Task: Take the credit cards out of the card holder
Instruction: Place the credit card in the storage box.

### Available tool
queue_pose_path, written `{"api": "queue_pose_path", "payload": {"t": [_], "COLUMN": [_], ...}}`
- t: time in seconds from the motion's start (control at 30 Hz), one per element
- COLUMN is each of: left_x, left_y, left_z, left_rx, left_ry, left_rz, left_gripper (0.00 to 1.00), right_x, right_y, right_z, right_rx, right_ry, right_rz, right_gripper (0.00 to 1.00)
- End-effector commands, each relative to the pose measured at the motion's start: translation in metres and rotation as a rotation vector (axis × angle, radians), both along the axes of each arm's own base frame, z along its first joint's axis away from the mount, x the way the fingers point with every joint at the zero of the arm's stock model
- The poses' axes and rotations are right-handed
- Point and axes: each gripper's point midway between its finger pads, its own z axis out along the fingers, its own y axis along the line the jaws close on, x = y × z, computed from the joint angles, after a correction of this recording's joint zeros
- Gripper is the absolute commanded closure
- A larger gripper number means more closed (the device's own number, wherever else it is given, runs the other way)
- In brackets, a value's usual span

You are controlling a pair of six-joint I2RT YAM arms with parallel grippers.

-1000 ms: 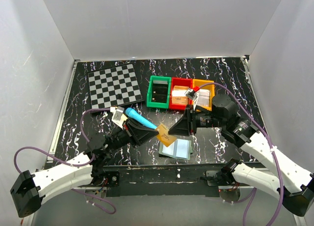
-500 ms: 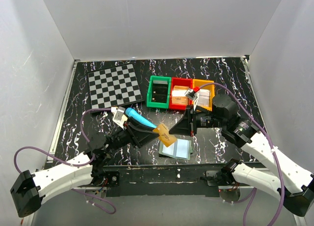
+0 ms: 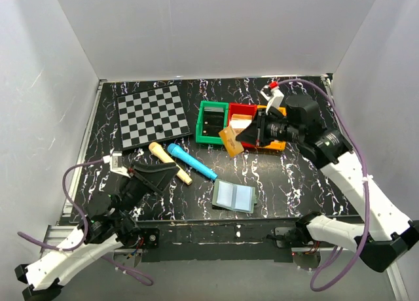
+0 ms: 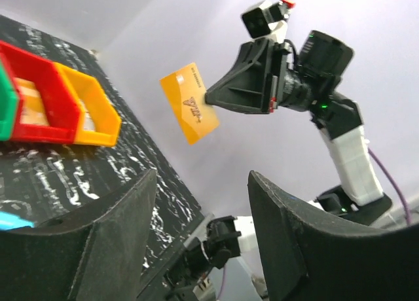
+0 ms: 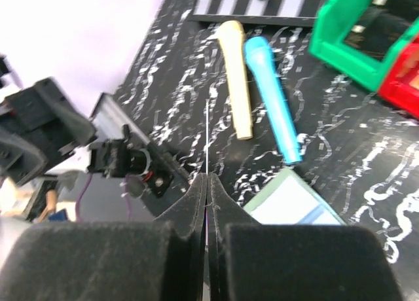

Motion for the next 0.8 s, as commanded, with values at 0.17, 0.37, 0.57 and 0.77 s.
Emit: {"api": "queue_pose_path", "payload": {"t": [0.17, 0.37, 0.57, 0.77], "left_x": [0.020, 0.019, 0.022, 0.023], "left_y": [0.030, 0.019, 0.005, 0.000], "left_z": [-0.046, -0.034, -0.040, -0.055], "left_rx": [0.096, 0.101, 0.177, 0.180], "left_ry": [0.142, 0.070, 0.087, 0.115], "left_rz": [0.183, 0.146, 0.116, 0.102], "left_gripper": [0.45, 0.44, 0.43, 0.43], "right_x": [0.055, 0.089, 0.126, 0.167], "right_y": [-0.018, -0.032, -0.036, -0.036], "right_z": [-0.032, -0.066, -0.117, -0.137], "right_rx": [-0.386, -0.617, -0.583, -0.626], "right_ry": [-0.226, -0.369, -0.309, -0.410], "right_rz": [0.043, 0.242, 0.323, 0.275], "right_gripper": [0.99, 0.99, 0.99, 0.99]}}
